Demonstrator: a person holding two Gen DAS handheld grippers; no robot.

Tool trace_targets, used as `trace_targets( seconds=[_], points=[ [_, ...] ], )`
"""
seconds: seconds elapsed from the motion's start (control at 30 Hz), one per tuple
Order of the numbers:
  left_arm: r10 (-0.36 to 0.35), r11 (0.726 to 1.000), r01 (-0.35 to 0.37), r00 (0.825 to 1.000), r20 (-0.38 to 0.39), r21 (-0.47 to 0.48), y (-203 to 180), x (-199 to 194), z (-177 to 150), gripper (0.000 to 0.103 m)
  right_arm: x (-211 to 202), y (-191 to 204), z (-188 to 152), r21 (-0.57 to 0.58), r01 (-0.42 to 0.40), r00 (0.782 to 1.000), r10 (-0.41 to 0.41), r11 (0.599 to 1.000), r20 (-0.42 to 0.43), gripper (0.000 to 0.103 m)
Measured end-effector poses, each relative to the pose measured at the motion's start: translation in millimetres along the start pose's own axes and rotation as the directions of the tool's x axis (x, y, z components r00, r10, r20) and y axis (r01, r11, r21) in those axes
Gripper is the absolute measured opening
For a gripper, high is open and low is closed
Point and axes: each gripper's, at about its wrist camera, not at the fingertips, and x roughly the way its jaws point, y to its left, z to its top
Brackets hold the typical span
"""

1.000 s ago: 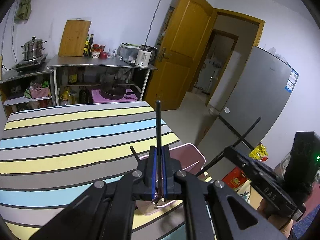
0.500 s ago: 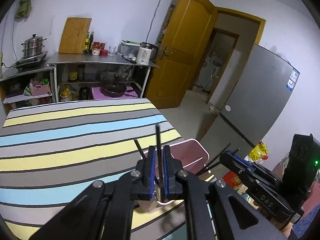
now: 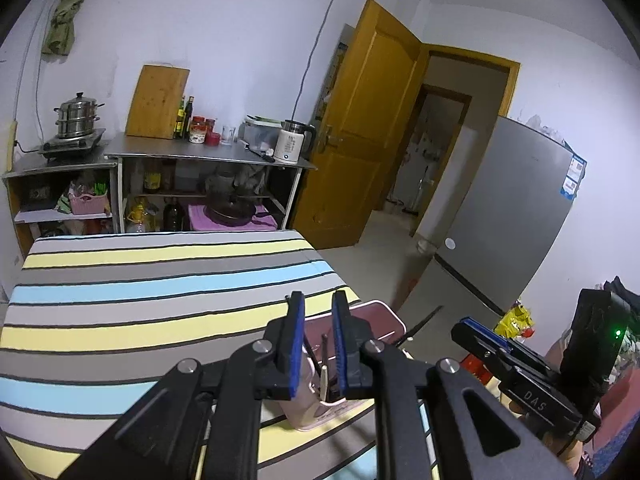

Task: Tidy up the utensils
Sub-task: 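Lower the black chopsticks into the pink basket and open both tools, then move both open tools back to the remaining black chopsticks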

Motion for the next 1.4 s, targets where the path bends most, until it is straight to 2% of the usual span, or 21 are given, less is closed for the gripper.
trace_targets(
  seconds=[0.13,0.37,0.7,1.27,1.4],
  points=[
    [0.002,1.000,-0.002,1.000,0.011,-0.018,7,-11,-8,0.014,-6,3,-5,-0.002,-0.006,1.000,0.006,1.000,-0.001,0.024],
    [0.035,0.999,-0.035,0.999,0.011,-0.016,17,-30,-40,0.014,-15,14,-25,-0.017,-0.023,0.999,0.023,1.000,-0.023,0.024],
    [0.117,0.993,-0.118,0.993,-0.034,-0.029,38,-44,-93,0.014,-20,26,-69,-0.034,-0.054,0.994,0.051,0.998,-0.095,0.024],
    [0.181,0.979,-0.195,0.967,-0.181,-0.064,59,-9,-159,0.015,5,50,-121,-0.071,-0.107,0.970,0.088,0.992,-0.225,0.024],
    [0.179,0.977,-0.199,0.961,-0.209,-0.078,63,3,-169,0.018,14,53,-131,-0.072,-0.114,0.962,0.092,0.991,-0.256,0.024]
  ],
)
